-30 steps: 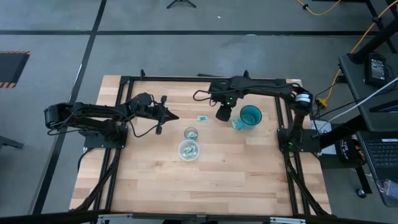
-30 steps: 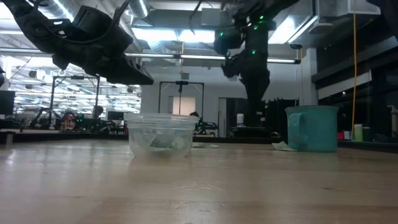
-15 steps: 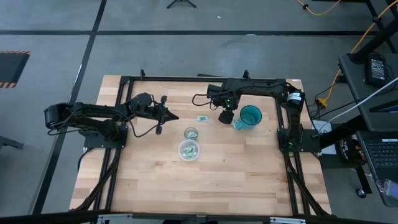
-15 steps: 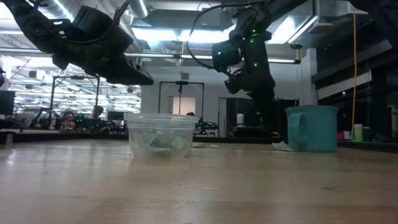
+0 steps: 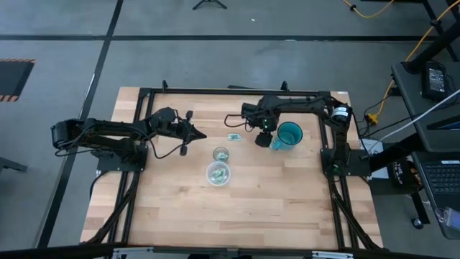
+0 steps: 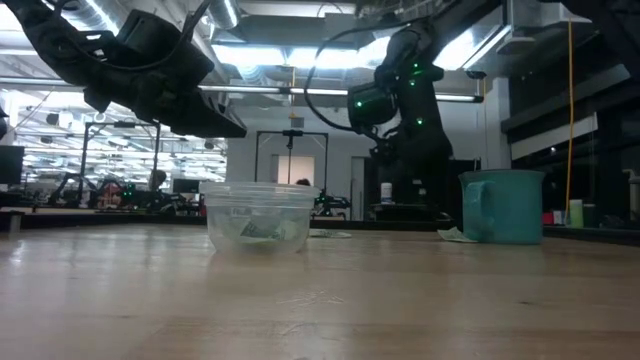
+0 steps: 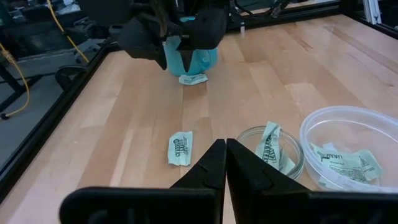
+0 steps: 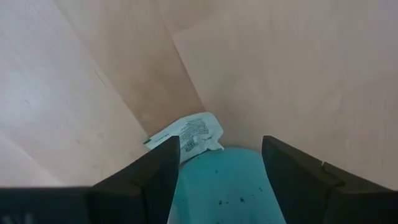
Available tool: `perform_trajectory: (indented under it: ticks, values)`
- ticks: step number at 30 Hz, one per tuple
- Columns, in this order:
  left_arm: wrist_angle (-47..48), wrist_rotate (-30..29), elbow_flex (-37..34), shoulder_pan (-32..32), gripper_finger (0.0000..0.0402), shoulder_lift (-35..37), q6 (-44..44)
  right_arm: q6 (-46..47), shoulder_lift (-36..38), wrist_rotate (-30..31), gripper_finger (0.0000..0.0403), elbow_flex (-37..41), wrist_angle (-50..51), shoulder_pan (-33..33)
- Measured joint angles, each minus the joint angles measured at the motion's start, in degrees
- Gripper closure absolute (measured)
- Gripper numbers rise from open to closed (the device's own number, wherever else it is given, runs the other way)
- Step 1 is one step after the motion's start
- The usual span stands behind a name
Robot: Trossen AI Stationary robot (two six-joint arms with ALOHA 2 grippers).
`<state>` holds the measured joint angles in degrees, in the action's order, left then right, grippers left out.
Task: Pick and place items into bin
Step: Put the transparent stevia packet into the transparent glass bin
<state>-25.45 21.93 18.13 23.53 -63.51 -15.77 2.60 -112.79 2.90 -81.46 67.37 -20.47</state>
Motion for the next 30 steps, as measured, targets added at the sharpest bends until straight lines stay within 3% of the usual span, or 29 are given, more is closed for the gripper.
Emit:
perform_trajectory:
  ticks: [17, 30]
  values:
    - [-0.02, -0.04, 0.0, 0.0, 0.0393, 0.0, -0.52, -5.91, -0.06, 0.0, 0.0173, 3.4, -3.94, 0.04]
    - [-0.04, -0.06, 0.0, 0.0, 0.0393, 0.0, -1.49, -7.45, -4.78, 0.39, 0.0173, 3.29, -4.26, 0.02]
